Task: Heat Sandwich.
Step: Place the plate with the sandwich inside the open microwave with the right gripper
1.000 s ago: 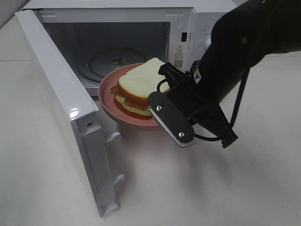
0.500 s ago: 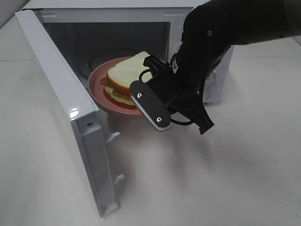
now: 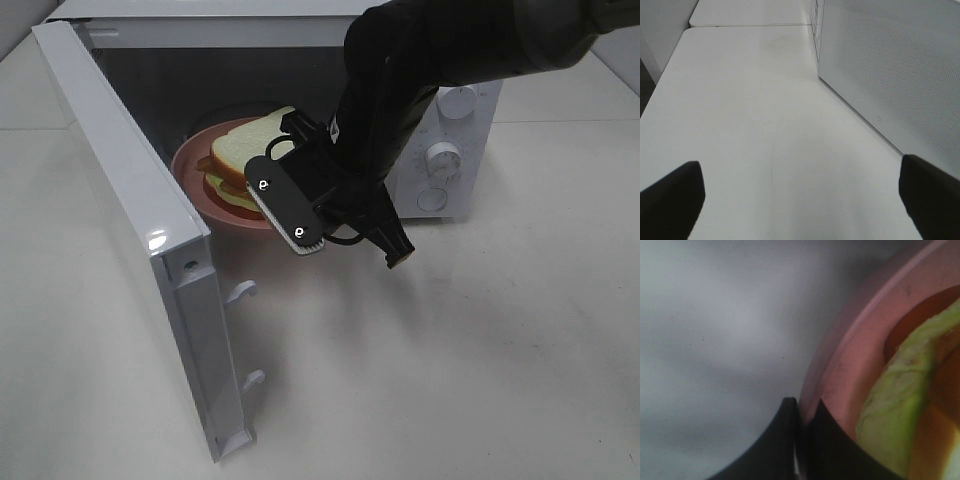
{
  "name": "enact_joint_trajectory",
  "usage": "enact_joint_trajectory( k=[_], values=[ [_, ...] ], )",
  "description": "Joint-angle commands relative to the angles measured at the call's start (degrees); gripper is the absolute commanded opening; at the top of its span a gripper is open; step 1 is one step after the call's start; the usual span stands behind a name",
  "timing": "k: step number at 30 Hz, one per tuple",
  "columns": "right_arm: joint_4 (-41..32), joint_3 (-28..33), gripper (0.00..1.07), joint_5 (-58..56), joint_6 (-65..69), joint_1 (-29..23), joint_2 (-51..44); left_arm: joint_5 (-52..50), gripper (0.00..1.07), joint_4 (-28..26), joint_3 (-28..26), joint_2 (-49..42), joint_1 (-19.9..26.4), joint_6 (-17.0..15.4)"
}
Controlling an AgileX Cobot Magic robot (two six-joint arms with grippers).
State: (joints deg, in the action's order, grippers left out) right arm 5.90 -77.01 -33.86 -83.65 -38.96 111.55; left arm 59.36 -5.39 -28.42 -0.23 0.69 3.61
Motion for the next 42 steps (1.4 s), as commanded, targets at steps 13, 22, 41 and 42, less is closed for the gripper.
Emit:
enact_joint_trajectory(
  k=[13, 22, 41, 42],
  values=[
    [-0.34, -13.24, 0.0, -3.84, 4.64, 0.11, 7.91, -0.46, 1.03, -0.11, 0.17, -1.49, -0.23, -0.06],
    [-0.34, -19.19, 0.01, -5.73, 6.25, 0.11, 11.69, -0.46, 1.03, -0.06, 0.17, -1.49, -0.23, -0.06],
    [2.06, -34.78, 0.01, -8.94, 11.92, 0.29, 20.63, -0.46, 1.03, -0.06, 0.17, -1.49, -0.23, -0.06],
    [2.06, -34.78, 0.01, -8.94, 11.92, 0.29, 20.63, -0.46, 1.03, -0.06, 0.17, -1.49, -0.23, -0.06]
  ],
)
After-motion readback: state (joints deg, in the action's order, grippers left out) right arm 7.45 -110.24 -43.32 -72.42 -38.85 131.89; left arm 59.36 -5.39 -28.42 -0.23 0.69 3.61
